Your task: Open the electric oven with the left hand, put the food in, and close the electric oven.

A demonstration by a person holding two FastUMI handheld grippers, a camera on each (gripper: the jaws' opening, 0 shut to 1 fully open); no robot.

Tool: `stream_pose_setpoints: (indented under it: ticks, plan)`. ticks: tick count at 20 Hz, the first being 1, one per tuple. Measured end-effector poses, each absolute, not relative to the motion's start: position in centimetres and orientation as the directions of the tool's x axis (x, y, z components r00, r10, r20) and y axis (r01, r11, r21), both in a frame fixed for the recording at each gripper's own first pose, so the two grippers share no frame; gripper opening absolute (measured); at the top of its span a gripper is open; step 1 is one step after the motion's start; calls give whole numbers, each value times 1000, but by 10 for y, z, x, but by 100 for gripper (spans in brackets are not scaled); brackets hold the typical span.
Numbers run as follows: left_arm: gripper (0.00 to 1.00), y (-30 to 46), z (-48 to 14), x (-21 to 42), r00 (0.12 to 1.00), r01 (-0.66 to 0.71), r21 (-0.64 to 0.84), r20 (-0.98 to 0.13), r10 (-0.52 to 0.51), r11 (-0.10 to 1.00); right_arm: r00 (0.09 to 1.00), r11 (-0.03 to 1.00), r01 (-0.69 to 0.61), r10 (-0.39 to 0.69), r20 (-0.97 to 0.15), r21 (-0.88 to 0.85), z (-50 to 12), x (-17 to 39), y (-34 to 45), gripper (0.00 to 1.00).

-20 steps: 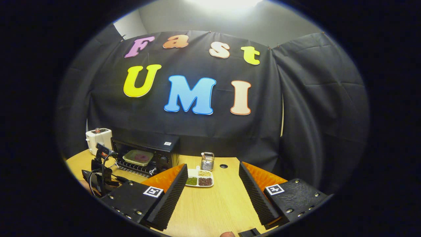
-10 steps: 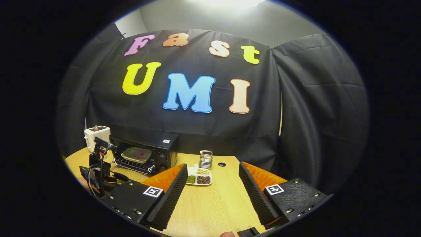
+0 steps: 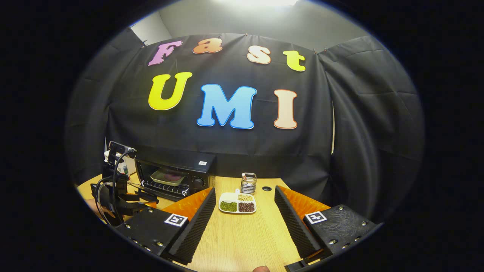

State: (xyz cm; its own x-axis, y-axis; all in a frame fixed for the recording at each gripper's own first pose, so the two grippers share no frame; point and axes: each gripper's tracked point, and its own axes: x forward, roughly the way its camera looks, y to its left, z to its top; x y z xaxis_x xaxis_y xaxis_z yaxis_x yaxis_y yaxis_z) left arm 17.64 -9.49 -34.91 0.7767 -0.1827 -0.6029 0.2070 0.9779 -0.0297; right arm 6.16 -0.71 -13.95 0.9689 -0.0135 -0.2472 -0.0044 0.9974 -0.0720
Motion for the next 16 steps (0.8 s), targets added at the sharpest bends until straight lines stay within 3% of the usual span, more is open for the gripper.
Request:
stream_pose_setpoints:
  ticks: [9,16]
  plan:
    - [97,-100,-290,234,859,210,-13,-476,-191,978,967,998,58,-61,-246,-20,-137,58,-24,97]
    - [97,-110,-170,214,946,195,-42,-257,-199,980,986,999,36,-31,-166,26,-100,46,-37,97]
